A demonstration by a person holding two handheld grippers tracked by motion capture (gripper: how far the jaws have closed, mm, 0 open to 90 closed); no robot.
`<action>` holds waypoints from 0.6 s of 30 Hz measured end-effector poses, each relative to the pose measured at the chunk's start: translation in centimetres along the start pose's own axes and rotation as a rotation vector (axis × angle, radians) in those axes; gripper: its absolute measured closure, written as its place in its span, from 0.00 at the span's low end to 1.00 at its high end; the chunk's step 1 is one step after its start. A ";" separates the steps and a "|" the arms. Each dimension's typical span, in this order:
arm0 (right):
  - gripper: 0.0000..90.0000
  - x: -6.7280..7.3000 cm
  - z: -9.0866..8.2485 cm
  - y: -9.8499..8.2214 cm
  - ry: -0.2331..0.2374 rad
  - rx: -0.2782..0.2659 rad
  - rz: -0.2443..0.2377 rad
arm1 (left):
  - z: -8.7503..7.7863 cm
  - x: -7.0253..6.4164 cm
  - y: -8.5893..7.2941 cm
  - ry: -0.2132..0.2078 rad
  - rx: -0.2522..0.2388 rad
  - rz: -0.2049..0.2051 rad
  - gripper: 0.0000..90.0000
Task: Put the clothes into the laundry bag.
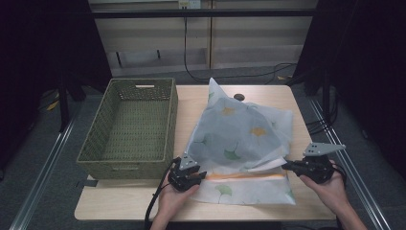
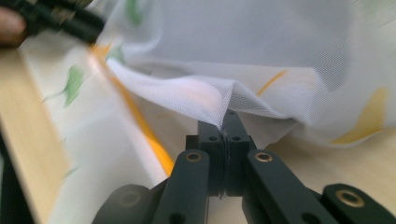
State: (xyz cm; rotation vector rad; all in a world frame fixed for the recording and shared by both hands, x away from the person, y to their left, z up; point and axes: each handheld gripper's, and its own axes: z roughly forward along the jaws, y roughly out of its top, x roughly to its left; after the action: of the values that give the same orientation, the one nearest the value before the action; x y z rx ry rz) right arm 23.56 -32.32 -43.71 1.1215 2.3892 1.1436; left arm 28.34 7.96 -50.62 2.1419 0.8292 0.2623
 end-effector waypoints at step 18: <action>0.99 -0.2 4.1 -2.9 0.030 0.259 0.013 | -1.0 0.2 -0.5 0.021 0.001 0.015 0.67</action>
State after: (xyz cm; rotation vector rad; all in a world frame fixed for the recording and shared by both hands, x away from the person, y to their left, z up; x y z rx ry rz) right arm 24.30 -31.34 -48.58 1.2048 2.6136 0.8782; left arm 27.79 8.95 -50.39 2.1506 0.8261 0.2926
